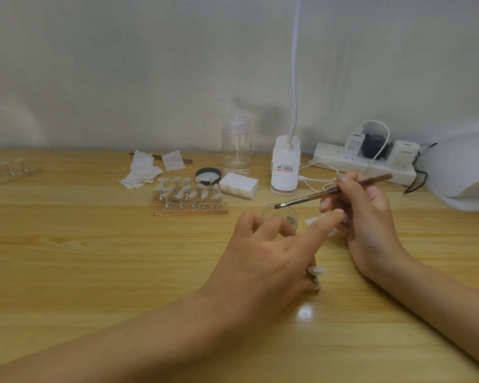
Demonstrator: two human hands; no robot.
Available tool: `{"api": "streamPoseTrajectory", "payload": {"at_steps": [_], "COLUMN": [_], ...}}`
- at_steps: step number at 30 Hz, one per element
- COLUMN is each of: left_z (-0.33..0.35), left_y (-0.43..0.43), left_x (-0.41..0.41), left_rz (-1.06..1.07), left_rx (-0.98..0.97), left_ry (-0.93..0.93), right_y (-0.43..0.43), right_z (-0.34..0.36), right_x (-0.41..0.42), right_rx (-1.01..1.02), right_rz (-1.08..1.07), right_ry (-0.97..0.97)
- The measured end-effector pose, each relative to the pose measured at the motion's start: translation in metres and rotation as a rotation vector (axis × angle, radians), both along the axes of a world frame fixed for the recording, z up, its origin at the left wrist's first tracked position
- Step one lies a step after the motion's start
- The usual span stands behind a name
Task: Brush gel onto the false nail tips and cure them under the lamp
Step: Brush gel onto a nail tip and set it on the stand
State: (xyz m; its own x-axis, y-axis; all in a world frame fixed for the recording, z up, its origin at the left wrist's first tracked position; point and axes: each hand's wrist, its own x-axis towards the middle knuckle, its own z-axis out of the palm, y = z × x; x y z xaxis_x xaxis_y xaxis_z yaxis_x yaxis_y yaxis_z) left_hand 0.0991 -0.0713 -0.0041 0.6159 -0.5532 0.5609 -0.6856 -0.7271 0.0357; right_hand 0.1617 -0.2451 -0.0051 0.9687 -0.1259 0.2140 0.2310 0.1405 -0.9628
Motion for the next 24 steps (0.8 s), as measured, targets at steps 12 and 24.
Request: {"api": "streamPoseTrajectory", "payload": {"at_steps": [12, 24], "left_z": [0.001, 0.025], "left_y": [-0.004, 0.005], "left_x": [-0.001, -0.008], "left_rz": [-0.006, -0.367], "left_rx": [0.012, -0.49], "left_ry": [-0.006, 0.197], "right_y": [0.0, -0.002], "right_z": [-0.002, -0.006], "right_x": [0.002, 0.005], "right_rx": [0.034, 0.106], "right_rz": [0.029, 0.034], "right_ry": [-0.018, -0.006]}}
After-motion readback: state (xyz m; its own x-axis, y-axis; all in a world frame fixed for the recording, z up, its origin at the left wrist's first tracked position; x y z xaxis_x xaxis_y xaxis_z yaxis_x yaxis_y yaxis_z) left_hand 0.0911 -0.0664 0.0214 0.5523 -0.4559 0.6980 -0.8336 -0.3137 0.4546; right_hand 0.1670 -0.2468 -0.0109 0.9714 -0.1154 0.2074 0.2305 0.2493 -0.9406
